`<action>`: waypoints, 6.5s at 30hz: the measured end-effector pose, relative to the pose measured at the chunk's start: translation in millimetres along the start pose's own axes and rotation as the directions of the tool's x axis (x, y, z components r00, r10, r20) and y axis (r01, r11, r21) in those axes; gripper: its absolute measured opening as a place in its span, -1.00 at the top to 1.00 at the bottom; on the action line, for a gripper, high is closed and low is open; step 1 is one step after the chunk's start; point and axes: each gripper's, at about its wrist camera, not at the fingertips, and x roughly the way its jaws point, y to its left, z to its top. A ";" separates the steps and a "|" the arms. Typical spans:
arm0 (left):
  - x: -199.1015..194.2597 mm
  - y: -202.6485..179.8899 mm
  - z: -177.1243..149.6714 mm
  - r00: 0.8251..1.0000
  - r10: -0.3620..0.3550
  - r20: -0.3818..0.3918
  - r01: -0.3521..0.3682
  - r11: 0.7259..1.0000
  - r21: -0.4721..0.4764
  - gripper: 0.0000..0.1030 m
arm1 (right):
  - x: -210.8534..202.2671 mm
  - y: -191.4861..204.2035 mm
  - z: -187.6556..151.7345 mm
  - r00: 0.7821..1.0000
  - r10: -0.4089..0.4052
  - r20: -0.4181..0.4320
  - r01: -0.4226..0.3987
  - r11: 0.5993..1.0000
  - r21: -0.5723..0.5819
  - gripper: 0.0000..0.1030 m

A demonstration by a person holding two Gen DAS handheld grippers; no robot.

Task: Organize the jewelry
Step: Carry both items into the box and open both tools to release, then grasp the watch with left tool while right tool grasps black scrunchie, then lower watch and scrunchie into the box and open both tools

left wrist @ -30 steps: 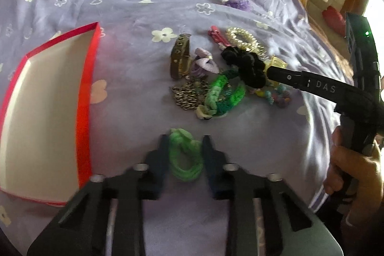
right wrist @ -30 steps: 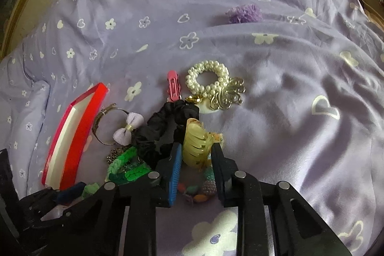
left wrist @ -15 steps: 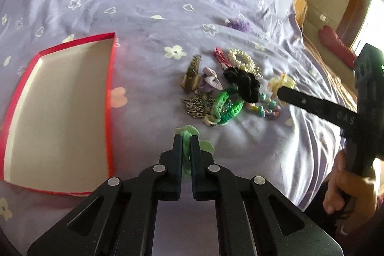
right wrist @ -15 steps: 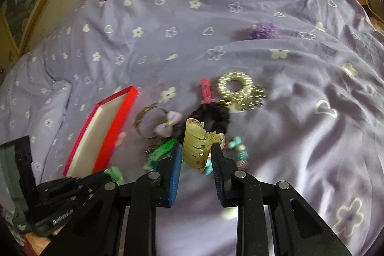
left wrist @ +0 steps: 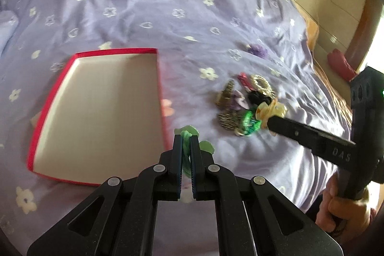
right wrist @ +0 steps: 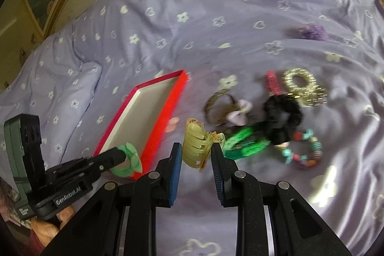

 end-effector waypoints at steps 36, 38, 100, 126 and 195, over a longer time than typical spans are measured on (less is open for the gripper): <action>30.7 154.5 -18.6 0.978 0.172 -0.122 -0.195 0.956 -0.220 0.85 | 149.4 126.2 -19.3 0.934 0.088 -0.345 -0.186 0.947 -0.262 0.51; 29.8 154.5 -19.2 0.977 0.177 -0.120 -0.200 0.955 -0.219 0.83 | 149.2 125.8 -19.6 0.934 0.085 -0.346 -0.184 0.946 -0.265 0.51; 85.6 -80.0 51.9 0.991 -0.085 -0.105 0.095 0.991 0.096 0.15 | -13.8 -104.8 10.6 0.988 -0.156 0.006 0.153 0.974 0.168 0.04; 147.4 -25.1 78.5 0.985 0.034 -0.170 -0.040 0.999 -0.034 0.20 | 36.3 -124.3 29.4 0.980 -0.194 -0.042 0.198 0.968 0.151 0.56; 32.6 120.1 45.9 0.989 0.136 -0.056 -0.141 0.984 -0.108 0.87 | 94.3 83.8 46.5 0.991 0.123 -0.053 -0.128 0.988 -0.087 0.83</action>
